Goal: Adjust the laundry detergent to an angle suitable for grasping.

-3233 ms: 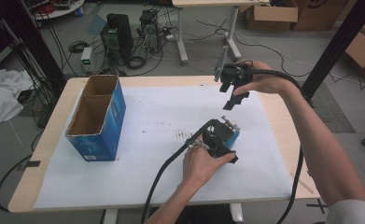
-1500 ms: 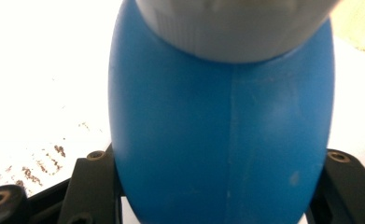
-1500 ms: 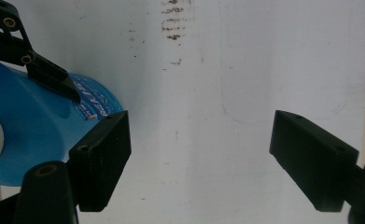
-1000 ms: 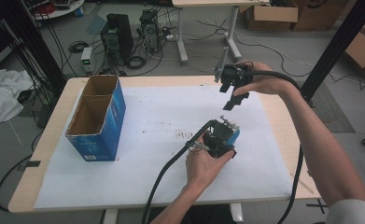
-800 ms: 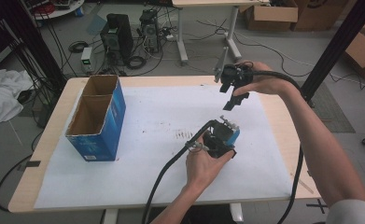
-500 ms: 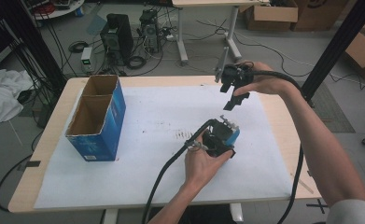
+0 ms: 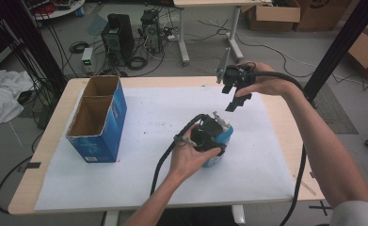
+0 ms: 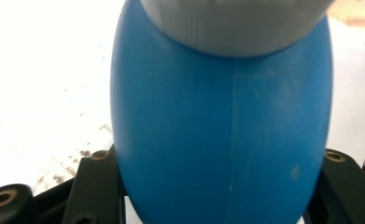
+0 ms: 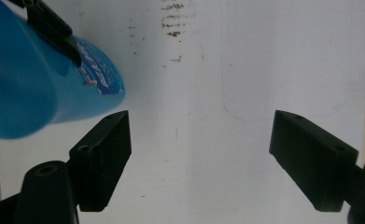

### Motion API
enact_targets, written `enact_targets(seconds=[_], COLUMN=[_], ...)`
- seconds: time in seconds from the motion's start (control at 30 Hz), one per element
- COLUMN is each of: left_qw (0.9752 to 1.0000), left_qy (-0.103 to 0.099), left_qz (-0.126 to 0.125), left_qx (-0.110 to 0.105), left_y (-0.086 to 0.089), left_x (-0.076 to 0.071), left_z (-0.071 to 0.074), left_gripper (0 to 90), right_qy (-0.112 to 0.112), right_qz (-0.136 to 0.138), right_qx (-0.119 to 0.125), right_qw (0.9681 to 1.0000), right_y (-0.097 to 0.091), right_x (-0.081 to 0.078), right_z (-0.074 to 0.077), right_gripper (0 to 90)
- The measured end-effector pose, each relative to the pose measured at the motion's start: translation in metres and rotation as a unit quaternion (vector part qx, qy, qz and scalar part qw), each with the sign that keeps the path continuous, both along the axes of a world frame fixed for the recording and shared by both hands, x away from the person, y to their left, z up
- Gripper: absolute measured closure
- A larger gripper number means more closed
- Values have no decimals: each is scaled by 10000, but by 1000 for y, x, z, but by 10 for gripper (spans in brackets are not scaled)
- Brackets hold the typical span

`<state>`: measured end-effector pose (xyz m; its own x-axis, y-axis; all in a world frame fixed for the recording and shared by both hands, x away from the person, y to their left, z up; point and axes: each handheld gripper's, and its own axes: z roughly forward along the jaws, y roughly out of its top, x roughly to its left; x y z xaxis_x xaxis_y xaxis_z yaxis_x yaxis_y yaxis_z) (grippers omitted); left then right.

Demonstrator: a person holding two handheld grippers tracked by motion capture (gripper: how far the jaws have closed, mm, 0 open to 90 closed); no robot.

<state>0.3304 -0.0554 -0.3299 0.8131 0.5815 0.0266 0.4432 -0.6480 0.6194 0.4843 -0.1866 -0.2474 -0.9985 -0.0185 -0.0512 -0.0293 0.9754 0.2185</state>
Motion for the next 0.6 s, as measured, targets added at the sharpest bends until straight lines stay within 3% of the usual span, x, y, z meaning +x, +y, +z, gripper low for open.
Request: enact_targets(seconds=[0.1,0.2,0.23,0.27,0.3,0.43,0.6], left_qw=[9996,9990,9978,9978,9953,9923,9913], left_qy=[25,17,-49,-49,-144,-189,-82], left_qz=[-279,-437,-660,-660,-957,-1219,-1317], left_qx=[-35,-10,35,35,65,76,29], left_y=[20,29,36,36,42,53,66], left_x=[5,6,7,7,6,9,15], left_z=[2,4,5,5,5,4,3], left_gripper=[444,444,443,443,443,443,443], right_qy=[0,7,-9,-9,-11,-6,-37], right_qz=[-11,-5,-36,-36,-43,-45,-22], right_qx=[-10,-14,25,25,41,13,22], right_qw=[10000,10000,10000,10000,10000,10000,10000], right_y=[0,-1,-2,-2,-3,-2,-1], right_x=[0,0,1,1,1,0,-2], right_z=[0,0,1,1,2,2,3], right_gripper=[208,209,209,209,209,209,210])
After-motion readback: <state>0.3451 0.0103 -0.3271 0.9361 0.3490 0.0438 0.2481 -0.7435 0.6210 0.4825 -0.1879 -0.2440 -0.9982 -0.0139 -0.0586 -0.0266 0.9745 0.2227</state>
